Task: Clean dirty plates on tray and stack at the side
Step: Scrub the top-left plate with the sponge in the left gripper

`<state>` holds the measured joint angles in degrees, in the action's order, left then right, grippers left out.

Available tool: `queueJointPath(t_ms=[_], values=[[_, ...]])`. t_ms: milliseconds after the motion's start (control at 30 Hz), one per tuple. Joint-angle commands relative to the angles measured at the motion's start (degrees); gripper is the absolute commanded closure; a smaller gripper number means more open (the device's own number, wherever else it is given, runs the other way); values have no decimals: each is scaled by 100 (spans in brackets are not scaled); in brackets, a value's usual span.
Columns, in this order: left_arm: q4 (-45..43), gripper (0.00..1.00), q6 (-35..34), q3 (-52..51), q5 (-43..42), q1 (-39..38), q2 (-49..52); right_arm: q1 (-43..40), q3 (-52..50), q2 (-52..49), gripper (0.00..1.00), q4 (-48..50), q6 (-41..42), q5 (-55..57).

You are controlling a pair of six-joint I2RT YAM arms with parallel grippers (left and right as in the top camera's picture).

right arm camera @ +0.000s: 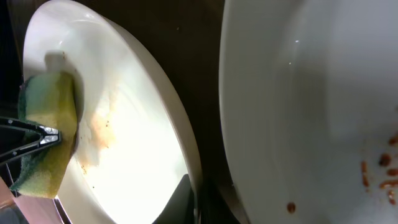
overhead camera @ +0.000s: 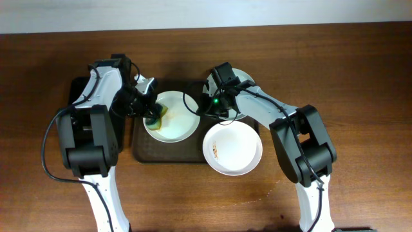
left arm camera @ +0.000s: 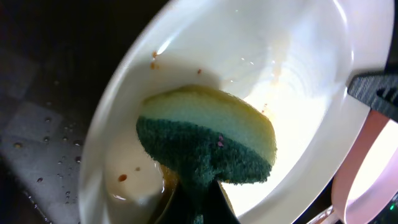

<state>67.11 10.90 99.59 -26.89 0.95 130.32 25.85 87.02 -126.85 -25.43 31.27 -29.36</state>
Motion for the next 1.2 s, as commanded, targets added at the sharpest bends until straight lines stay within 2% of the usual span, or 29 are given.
queueJointPath(t_ms=[0, 133, 267, 400, 500, 667, 733, 867, 967, 1033, 1167], values=[[-35, 99, 299, -66, -118, -46, 146, -52, -101, -127, 96, -4, 7, -17], [-726, 99, -831, -170, 31, -365, 151, -52, -101, -127, 96, 2, 7, 2], [-1318, 99, -2691, -260, 1515, -1038, 164, -52, -101, -127, 96, 15, 7, 2], [-1611, 99, -3803, -181, 2079, -1274, 157, -52, -101, -127, 96, 11, 7, 0], [-1373, 99, -3810, 208, 2299, -1141, 131, -46, -101, -127, 96, 11, 7, 0], [-136, 99, -3807, 662, 3991, -929, 125, -42, -101, -127, 96, 20, 7, 4], [197, 99, -3803, 640, 4068, -931, 125, -42, -101, -127, 96, 42, 7, 4], [579, 99, -2957, 640, 2968, -1147, 125, -44, -101, -127, 96, 74, 7, 2], [693, 99, -1814, 640, 1394, -1469, 125, -44, -101, -127, 96, 74, -39, 0], [686, 99, -1722, 640, 990, -1606, 125, -42, -101, -127, 96, 72, -39, 0], [267, 99, -1919, 640, 992, -1585, 125, -42, -101, -127, 96, 59, -59, -2]])
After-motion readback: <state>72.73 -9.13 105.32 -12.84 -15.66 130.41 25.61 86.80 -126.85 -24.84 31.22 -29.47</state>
